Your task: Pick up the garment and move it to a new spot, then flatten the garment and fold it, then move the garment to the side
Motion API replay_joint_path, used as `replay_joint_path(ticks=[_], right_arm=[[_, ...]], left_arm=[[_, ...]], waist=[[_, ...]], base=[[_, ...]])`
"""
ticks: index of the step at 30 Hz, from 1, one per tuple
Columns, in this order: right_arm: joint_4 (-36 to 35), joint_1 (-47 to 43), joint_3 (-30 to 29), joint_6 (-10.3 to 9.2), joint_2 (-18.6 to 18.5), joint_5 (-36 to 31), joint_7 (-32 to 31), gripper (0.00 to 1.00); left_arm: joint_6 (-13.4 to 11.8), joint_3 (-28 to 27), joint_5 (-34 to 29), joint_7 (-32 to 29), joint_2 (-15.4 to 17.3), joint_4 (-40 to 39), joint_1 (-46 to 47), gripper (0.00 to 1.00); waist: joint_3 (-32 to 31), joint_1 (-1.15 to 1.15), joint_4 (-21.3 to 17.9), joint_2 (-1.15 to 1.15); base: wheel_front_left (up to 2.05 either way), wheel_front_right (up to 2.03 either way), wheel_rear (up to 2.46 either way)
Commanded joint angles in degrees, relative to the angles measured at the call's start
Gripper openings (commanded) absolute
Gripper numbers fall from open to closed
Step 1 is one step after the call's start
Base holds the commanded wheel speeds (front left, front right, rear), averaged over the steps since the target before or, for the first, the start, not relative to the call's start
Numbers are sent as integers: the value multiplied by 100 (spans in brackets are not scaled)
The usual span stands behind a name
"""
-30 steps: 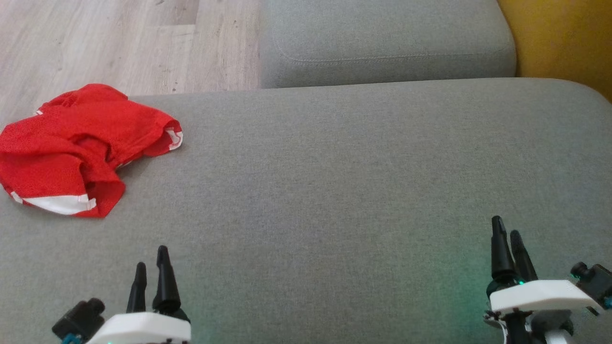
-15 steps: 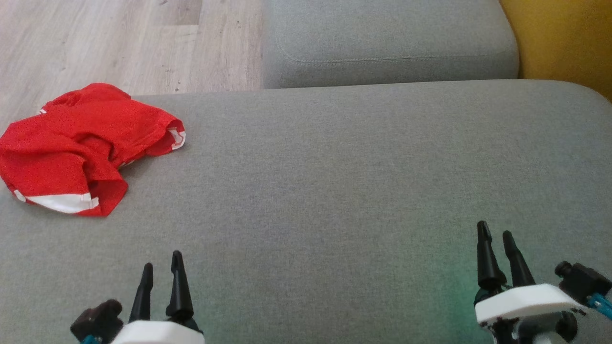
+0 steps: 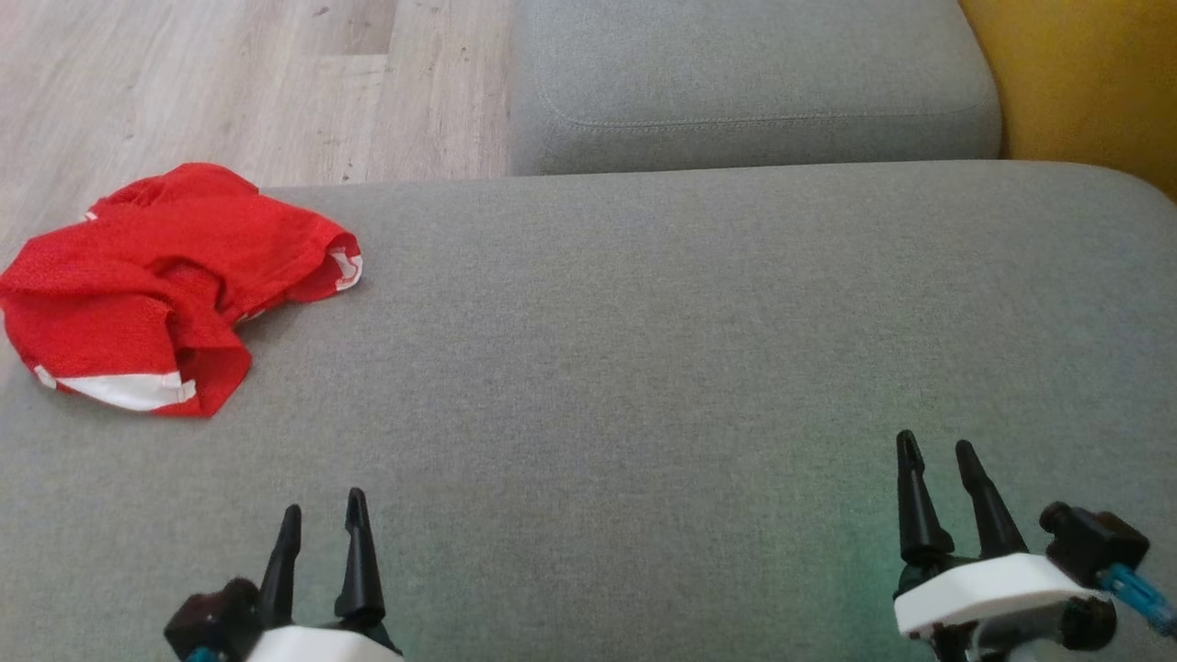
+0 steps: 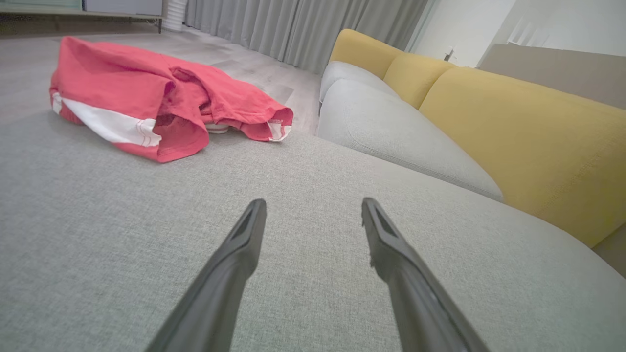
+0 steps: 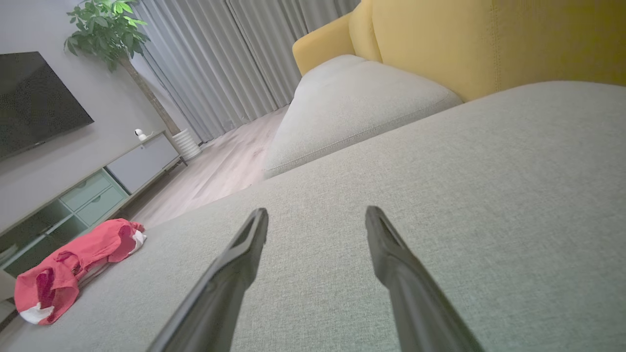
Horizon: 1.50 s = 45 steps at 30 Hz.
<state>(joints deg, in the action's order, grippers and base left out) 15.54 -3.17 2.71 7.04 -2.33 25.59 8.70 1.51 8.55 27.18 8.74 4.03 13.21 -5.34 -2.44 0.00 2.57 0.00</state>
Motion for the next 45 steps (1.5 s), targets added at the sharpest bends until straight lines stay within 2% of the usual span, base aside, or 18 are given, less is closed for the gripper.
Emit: replay_joint_path(ticks=[1,31,45], right_arm=[[-171,135,132,34,-43,-229,129,100],[-86,81,331,45,-54,-2261,619,100],[-3,83,320,45,-54,-2250,630,100]], left_arm=[[-40,-90,-205,121,70,-139,105,100],[-258,67,-1699,615,105,40,-13,100],[-307,17,-1552,622,136,64,-21,100]], waist=[[-6,0,2,0],[-91,0,60,0],[-81,0,50,0]], base=[[0,0,0],[0,0,0],[0,0,0]])
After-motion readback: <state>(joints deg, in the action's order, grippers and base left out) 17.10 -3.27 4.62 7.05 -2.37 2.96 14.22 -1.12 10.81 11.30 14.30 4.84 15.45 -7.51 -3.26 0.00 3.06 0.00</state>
